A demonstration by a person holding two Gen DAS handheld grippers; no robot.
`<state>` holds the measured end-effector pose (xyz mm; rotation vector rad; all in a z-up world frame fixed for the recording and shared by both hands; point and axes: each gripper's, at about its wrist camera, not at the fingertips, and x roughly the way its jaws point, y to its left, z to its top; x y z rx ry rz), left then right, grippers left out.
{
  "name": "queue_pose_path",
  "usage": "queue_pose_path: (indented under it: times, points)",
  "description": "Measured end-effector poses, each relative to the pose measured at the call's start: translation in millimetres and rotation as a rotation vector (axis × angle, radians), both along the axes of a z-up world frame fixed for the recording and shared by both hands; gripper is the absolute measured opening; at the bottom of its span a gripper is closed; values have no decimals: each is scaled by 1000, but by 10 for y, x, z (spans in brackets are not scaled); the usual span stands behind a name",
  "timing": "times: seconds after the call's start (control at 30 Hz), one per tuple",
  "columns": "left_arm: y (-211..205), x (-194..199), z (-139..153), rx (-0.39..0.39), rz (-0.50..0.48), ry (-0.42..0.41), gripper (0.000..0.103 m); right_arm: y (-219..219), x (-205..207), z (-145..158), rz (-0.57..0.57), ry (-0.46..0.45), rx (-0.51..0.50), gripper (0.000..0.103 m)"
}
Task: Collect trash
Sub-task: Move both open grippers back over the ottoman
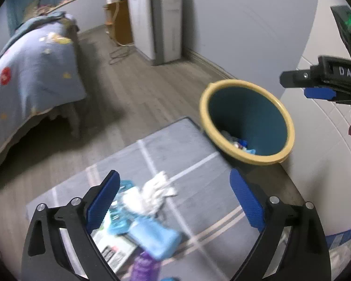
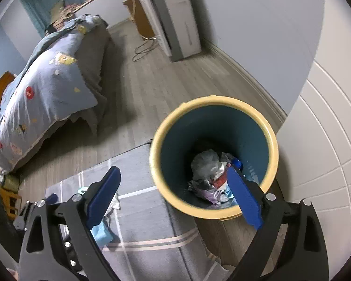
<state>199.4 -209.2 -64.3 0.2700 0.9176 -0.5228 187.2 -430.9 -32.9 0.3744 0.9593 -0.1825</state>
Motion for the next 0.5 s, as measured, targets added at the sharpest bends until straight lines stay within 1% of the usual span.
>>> queue_pose_path:
  times: [0.23, 0.33, 0.43, 0.5]
  points:
    - [749, -129, 189, 0, 114, -3, 96, 407, 7, 154, 70, -17, -82, 97]
    - [1073, -208, 228, -15, 174, -5, 96, 616, 19, 148, 114, -11, -113, 97]
    - [1366, -243, 215, 6, 232, -23, 96, 834, 43, 124, 160, -9, -145, 97]
    - [1514, -250, 206, 21, 262, -41, 96, 959, 73, 81, 187, -4, -147, 97]
